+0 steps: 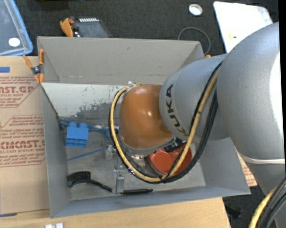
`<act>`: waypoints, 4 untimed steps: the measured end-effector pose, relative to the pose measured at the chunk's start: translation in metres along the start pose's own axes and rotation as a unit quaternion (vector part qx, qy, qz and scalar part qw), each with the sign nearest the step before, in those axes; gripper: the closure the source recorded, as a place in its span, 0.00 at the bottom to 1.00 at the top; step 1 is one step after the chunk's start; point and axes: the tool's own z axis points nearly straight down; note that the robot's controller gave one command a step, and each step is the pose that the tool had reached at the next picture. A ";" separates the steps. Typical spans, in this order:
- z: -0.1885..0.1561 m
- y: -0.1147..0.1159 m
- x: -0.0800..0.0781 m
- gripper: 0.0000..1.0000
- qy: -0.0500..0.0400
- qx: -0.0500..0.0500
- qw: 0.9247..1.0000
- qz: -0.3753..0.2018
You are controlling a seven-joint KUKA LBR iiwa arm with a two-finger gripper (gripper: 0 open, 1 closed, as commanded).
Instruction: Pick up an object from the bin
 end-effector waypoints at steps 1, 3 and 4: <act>-0.004 -0.001 -0.002 0.00 -0.004 -0.001 1.000 0.001; 0.000 0.058 -0.003 0.00 -0.003 -0.001 0.999 0.037; -0.012 0.045 -0.008 0.00 -0.003 -0.002 0.986 0.169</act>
Offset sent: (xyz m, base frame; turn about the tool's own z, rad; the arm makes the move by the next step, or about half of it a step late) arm -0.0009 0.0525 0.0073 0.0130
